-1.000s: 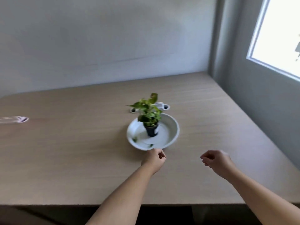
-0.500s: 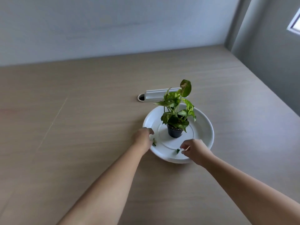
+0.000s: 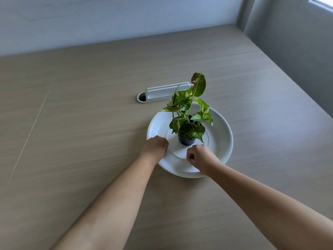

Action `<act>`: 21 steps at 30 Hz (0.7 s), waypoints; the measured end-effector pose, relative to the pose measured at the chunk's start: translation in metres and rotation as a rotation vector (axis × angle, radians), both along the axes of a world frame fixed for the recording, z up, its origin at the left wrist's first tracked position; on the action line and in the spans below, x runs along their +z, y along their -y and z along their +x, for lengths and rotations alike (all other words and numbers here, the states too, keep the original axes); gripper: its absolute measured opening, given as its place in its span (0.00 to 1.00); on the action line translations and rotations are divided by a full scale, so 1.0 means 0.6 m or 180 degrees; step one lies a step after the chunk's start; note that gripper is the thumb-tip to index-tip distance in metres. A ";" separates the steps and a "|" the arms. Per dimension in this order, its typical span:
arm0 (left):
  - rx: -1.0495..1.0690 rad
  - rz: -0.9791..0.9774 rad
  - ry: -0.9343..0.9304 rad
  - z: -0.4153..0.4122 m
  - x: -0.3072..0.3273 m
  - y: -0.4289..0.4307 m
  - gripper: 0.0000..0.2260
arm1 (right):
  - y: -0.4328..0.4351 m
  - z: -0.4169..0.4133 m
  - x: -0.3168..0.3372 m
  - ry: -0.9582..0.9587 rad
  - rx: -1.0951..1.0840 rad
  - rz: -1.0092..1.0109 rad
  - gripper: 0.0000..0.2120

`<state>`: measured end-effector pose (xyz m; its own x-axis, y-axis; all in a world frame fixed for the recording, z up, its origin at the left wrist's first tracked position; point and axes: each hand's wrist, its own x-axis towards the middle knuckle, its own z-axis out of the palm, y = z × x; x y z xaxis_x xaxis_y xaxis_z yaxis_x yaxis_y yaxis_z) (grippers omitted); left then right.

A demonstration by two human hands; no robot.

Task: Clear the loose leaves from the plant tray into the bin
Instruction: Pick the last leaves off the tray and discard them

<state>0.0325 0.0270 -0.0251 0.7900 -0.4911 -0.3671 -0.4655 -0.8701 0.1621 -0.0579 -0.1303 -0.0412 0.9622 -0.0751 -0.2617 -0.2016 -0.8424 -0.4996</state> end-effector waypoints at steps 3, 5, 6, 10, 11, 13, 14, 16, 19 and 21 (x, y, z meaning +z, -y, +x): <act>0.0277 -0.0640 -0.0122 -0.008 -0.001 -0.011 0.11 | 0.006 -0.007 0.007 0.0113 -0.0482 0.0427 0.09; 0.0713 -0.1129 -0.0063 -0.020 0.004 -0.016 0.09 | 0.020 -0.013 0.017 0.0204 -0.0801 0.0628 0.07; 0.0970 -0.1397 -0.0017 -0.028 0.006 -0.017 0.08 | 0.030 -0.016 0.021 0.0246 -0.0903 0.0688 0.06; 0.1570 -0.1914 -0.0169 -0.079 0.020 0.010 0.07 | 0.074 -0.042 0.039 0.0407 -0.1236 0.0909 0.05; 0.1533 -0.1883 -0.0193 -0.096 0.024 0.026 0.06 | 0.086 -0.053 0.046 0.0489 -0.1308 0.0971 0.05; 0.1441 -0.1913 -0.0196 -0.132 0.034 0.066 0.05 | 0.114 -0.080 0.059 0.0653 -0.1426 0.1060 0.05; 0.1380 -0.1975 -0.0190 -0.153 0.040 0.090 0.05 | 0.131 -0.098 0.066 0.0703 -0.1451 0.1077 0.05; 0.1236 -0.2043 -0.0198 -0.203 0.055 0.150 0.07 | 0.177 -0.143 0.079 0.0726 -0.1500 0.1093 0.06; 0.0934 -0.2072 -0.0343 -0.282 0.072 0.257 0.08 | 0.266 -0.230 0.091 0.0684 -0.1675 0.0998 0.08; 0.0606 -0.2099 -0.0412 -0.341 0.083 0.349 0.06 | 0.347 -0.315 0.101 0.0702 -0.1897 0.0904 0.07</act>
<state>-0.1721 -0.1826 0.0248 0.8544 -0.5012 -0.1371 -0.2560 -0.6356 0.7283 -0.2466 -0.3383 0.0192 0.8111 -0.5646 -0.1525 -0.4576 -0.4504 -0.7667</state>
